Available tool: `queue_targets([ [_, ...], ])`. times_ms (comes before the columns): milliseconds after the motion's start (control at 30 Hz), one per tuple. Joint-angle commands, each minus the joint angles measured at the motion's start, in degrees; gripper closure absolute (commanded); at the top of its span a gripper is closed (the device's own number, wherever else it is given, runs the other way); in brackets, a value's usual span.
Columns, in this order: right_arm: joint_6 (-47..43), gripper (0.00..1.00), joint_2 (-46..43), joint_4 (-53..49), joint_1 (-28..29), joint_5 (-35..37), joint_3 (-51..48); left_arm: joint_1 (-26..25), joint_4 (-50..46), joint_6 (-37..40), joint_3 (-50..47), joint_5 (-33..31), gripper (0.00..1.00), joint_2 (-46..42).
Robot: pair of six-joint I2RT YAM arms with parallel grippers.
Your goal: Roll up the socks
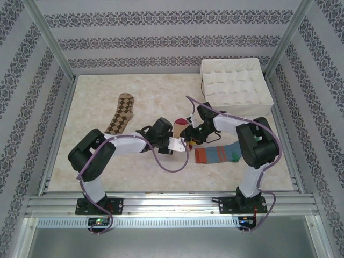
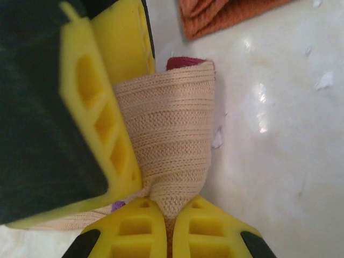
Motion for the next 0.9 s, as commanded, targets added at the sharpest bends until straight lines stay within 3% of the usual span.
queue_targets([
  [0,2.0,0.5,-4.2,3.7,-1.6,3.1,-2.6,0.9,-17.0,-5.6,5.2,6.8,1.0,2.6],
  [467,1.4,0.5,-8.5,15.6,-0.8,0.1,-11.4,7.7,-40.1,-18.6,25.2,23.0,1.0,16.2],
  [767,-1.1,0.51,-6.2,13.7,0.6,1.5,-10.0,10.3,-42.5,-24.4,29.4,29.1,1.0,21.3],
  [867,-1.1,0.61,-5.0,12.9,1.0,2.4,-9.6,10.6,-43.0,-25.0,30.2,28.8,1.0,22.2],
])
